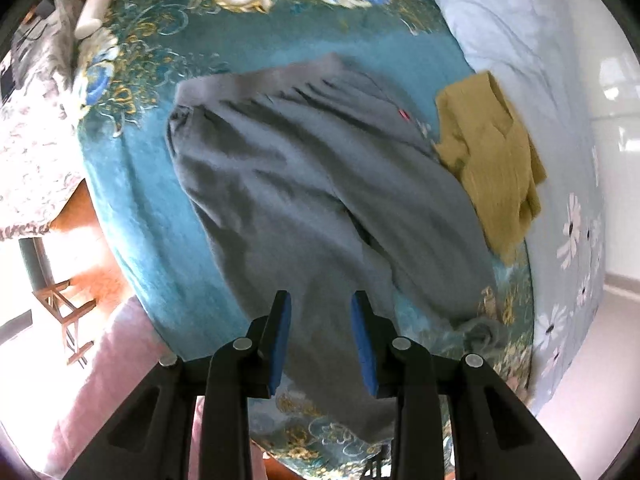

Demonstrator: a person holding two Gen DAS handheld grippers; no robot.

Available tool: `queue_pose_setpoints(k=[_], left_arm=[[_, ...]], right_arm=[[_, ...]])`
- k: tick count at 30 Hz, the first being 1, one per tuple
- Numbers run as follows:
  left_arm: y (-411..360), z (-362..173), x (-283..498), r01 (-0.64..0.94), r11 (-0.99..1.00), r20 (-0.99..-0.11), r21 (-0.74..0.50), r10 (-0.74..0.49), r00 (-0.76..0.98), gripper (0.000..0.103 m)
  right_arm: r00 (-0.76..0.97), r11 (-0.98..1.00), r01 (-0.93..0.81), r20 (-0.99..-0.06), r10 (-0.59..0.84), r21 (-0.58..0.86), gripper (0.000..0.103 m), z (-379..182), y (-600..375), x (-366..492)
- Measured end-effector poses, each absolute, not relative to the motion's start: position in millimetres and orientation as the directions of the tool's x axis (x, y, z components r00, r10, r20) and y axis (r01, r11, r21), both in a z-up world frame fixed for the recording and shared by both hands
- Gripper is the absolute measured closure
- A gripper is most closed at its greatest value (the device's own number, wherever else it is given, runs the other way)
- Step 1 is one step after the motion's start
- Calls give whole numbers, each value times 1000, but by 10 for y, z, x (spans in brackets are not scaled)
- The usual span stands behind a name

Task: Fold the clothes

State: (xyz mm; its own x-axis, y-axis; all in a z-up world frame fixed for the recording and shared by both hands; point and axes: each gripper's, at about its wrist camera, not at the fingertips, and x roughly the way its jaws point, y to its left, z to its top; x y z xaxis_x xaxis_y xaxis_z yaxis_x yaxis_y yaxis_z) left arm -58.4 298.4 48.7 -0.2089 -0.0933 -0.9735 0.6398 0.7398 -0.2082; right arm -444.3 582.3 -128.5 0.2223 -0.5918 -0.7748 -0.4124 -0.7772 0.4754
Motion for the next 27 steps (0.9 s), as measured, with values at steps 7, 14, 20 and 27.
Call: queue_pose_setpoints(k=[7,14,20,27], left_arm=[[2996,511,-728,658,721,-971,-219,-91,-223,71],[3046,541,-680,645,732,-971,-219,-100,-217,71],[3117,501,-551,619,754,-970,-218,-99,-220,71],[3139,382,-418,595,768,-964,-237,-112,-240,71]], right_arm=[[178,-785,-303,-777,-603,540,98,-999,5771,-4640],[120,-858,-190,-856,-503,478,98,-669,5965,-4806],[195,-930,-95,-910,-367,355,98,-930,6011,-4918],[97,-936,-71,-931,-351,346,94,-695,6029,-5183]])
